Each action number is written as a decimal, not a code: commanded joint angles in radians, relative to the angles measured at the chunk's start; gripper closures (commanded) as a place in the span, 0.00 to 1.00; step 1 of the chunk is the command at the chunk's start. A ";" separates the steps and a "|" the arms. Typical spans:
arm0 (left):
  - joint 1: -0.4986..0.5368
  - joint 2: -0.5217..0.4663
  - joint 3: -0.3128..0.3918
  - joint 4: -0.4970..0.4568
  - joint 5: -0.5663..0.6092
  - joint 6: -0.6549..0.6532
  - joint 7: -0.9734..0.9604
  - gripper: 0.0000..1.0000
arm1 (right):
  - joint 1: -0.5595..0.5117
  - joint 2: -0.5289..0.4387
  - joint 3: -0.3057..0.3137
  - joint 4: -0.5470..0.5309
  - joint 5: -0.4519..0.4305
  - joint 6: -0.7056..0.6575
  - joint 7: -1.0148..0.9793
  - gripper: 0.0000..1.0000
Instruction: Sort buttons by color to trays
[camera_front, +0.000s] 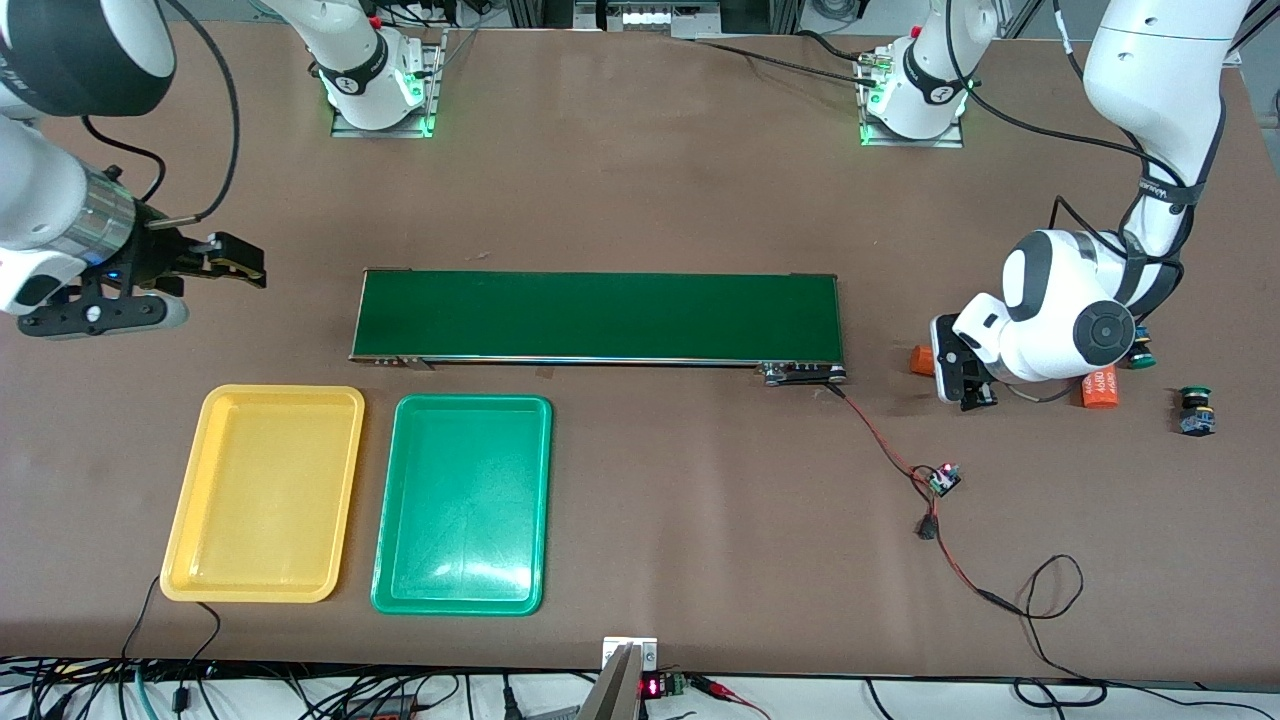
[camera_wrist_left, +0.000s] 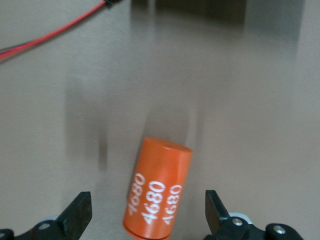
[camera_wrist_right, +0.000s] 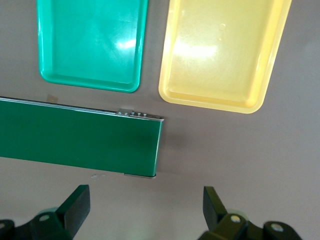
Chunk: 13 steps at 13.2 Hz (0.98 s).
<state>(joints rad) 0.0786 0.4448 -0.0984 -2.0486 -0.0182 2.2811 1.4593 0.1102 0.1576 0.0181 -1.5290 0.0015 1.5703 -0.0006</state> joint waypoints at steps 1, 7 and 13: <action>0.018 -0.061 -0.012 -0.077 0.000 0.049 0.071 0.00 | 0.009 0.000 -0.004 0.010 -0.011 -0.001 0.005 0.00; 0.020 -0.057 -0.012 -0.107 0.000 0.123 0.118 0.00 | 0.011 0.000 -0.004 0.012 -0.009 -0.001 -0.001 0.00; 0.023 -0.051 -0.012 -0.116 0.000 0.156 0.119 0.00 | 0.002 0.000 -0.004 0.012 -0.008 0.000 -0.006 0.00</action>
<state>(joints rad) 0.0822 0.4116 -0.0985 -2.1386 -0.0182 2.4144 1.5538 0.1154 0.1576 0.0136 -1.5290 -0.0012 1.5718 -0.0021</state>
